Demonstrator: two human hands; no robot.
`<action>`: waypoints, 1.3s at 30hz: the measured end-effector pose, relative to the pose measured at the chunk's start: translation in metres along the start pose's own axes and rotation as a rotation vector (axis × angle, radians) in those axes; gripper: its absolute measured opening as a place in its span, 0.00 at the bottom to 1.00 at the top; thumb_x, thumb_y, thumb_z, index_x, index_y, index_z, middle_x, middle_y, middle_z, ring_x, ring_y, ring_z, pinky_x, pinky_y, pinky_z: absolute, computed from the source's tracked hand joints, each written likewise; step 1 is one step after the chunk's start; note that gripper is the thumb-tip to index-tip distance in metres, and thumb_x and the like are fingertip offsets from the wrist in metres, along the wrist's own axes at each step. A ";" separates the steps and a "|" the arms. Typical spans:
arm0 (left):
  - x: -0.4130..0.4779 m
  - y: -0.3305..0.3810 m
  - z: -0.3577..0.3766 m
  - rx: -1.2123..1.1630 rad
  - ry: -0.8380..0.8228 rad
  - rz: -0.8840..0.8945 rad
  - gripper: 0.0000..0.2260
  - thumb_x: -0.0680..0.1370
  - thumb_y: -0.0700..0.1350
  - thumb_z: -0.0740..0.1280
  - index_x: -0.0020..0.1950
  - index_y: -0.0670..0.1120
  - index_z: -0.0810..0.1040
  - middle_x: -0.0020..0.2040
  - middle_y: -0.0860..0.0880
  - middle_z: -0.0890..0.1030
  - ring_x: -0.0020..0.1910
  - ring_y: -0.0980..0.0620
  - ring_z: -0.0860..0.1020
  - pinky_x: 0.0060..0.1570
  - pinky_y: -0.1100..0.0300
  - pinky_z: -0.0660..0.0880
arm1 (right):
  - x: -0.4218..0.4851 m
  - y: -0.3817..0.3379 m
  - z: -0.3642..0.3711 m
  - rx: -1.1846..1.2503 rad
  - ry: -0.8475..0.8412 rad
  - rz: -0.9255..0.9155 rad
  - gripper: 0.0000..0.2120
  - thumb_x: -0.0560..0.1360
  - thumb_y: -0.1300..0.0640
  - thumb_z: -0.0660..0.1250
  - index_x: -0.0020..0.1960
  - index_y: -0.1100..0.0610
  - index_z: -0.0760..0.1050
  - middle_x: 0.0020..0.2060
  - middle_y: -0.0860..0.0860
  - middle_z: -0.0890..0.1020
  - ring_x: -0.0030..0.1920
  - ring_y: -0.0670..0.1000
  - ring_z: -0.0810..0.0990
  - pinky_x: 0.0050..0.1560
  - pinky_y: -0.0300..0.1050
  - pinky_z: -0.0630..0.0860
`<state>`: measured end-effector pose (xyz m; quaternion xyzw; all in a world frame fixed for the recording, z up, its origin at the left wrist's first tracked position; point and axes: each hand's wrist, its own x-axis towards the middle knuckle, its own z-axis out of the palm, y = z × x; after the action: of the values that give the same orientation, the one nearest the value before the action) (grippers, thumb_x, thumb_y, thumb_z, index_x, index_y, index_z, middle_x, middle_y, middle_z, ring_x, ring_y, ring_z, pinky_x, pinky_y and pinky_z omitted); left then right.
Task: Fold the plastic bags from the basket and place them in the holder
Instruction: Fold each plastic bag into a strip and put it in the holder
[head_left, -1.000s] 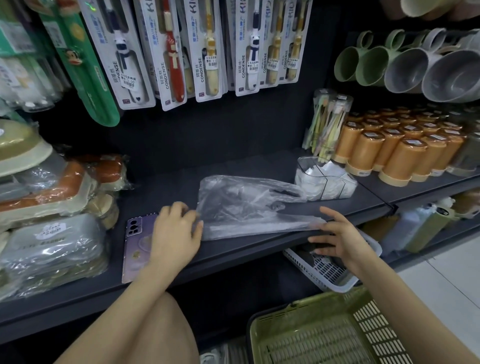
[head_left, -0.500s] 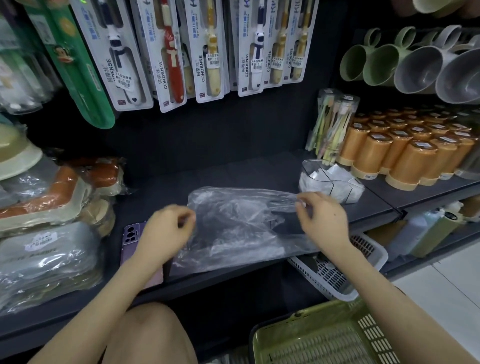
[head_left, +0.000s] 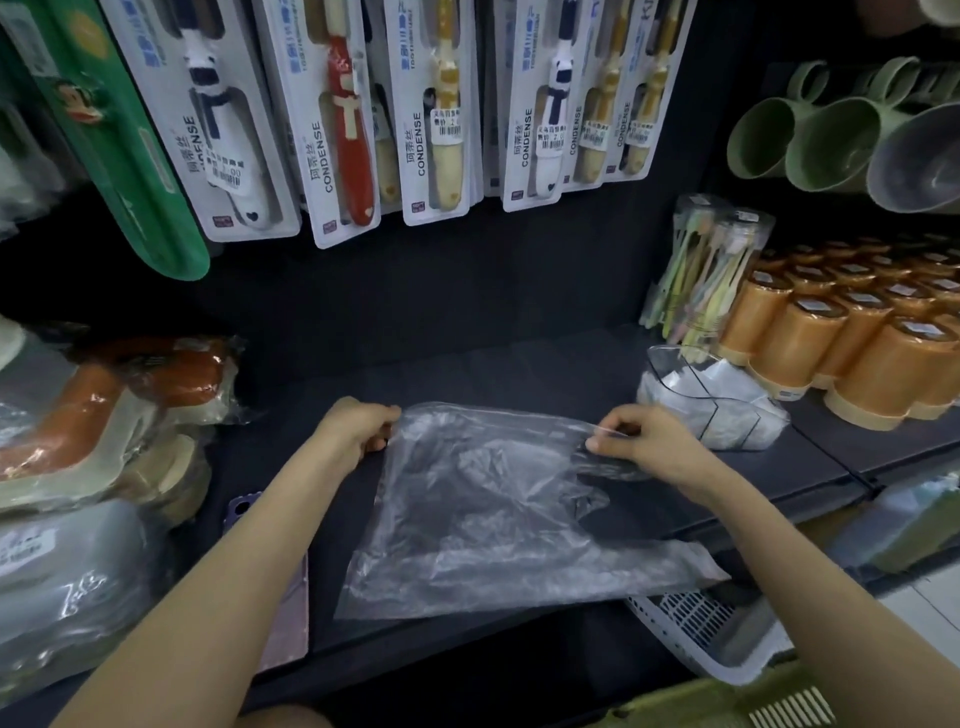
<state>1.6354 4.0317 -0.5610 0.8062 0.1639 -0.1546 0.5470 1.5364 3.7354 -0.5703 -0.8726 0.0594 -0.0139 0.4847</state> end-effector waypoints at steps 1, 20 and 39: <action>0.000 0.000 0.001 -0.017 -0.018 -0.004 0.13 0.78 0.41 0.68 0.34 0.42 0.72 0.30 0.47 0.72 0.23 0.56 0.69 0.17 0.67 0.61 | -0.002 0.000 -0.002 0.059 -0.014 -0.001 0.07 0.71 0.62 0.75 0.37 0.59 0.78 0.31 0.49 0.79 0.32 0.41 0.75 0.34 0.30 0.69; -0.025 -0.006 -0.019 -0.431 -0.104 0.445 0.07 0.79 0.37 0.64 0.46 0.43 0.81 0.38 0.50 0.84 0.41 0.53 0.80 0.45 0.60 0.78 | -0.033 -0.017 -0.053 0.134 -0.041 -0.116 0.19 0.70 0.41 0.68 0.30 0.54 0.77 0.27 0.54 0.75 0.31 0.50 0.74 0.41 0.37 0.71; -0.011 -0.007 0.004 -0.352 0.139 0.504 0.08 0.82 0.46 0.62 0.43 0.47 0.75 0.34 0.49 0.74 0.34 0.54 0.72 0.38 0.60 0.72 | -0.008 -0.021 -0.037 0.058 -0.013 0.062 0.23 0.77 0.45 0.64 0.31 0.61 0.73 0.28 0.46 0.79 0.33 0.36 0.79 0.39 0.27 0.69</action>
<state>1.6223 4.0289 -0.5632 0.7231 0.0201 0.0720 0.6867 1.5276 3.7166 -0.5325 -0.8560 0.0830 0.0052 0.5103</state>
